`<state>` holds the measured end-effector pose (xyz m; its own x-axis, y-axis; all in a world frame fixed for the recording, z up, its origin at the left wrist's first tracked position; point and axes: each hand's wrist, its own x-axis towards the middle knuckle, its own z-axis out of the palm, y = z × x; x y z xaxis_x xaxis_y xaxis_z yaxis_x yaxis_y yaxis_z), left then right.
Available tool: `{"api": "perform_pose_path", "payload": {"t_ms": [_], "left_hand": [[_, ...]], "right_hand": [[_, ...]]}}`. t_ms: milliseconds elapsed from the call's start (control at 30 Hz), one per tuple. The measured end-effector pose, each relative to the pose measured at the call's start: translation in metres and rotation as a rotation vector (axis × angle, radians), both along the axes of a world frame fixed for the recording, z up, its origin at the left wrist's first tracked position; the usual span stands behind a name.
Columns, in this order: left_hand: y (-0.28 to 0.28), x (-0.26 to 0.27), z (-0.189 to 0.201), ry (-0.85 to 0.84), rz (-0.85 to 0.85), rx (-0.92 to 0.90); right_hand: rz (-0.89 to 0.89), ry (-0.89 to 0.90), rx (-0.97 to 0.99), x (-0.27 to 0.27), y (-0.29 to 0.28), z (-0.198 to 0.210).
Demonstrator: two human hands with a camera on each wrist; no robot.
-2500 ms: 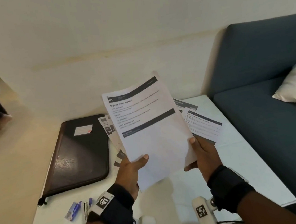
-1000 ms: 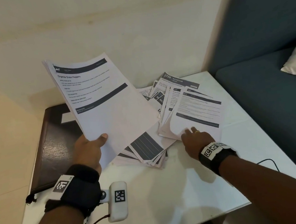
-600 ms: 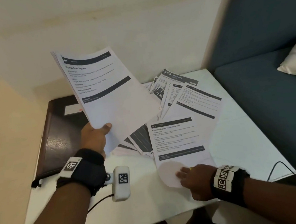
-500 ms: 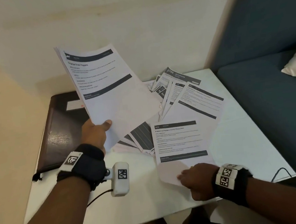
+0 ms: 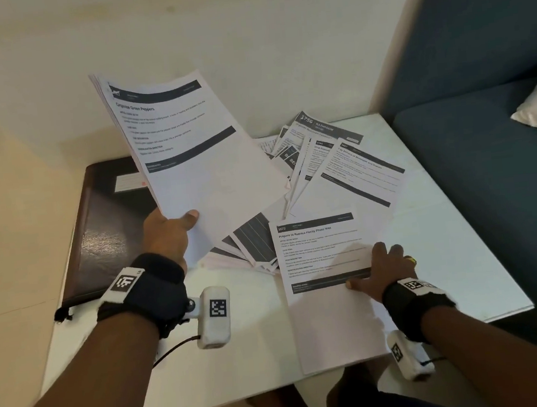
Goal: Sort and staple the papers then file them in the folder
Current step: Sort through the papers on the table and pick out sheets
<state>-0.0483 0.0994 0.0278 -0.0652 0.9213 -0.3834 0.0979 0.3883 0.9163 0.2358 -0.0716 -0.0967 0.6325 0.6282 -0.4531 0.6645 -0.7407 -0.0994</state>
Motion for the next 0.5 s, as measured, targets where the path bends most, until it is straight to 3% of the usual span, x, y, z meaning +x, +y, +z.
{"api": "perform_pose_path", "payload": {"t_ms": [233, 500], "left_hand": [[0.000, 0.000, -0.004, -0.002, 0.001, 0.015], [0.002, 0.000, -0.008, -0.018, 0.011, 0.034]], "right_hand": [[-0.212, 0.120, -0.018, -0.003, 0.012, 0.002], [-0.224, 0.151, 0.088, 0.006, 0.008, -0.001]]}}
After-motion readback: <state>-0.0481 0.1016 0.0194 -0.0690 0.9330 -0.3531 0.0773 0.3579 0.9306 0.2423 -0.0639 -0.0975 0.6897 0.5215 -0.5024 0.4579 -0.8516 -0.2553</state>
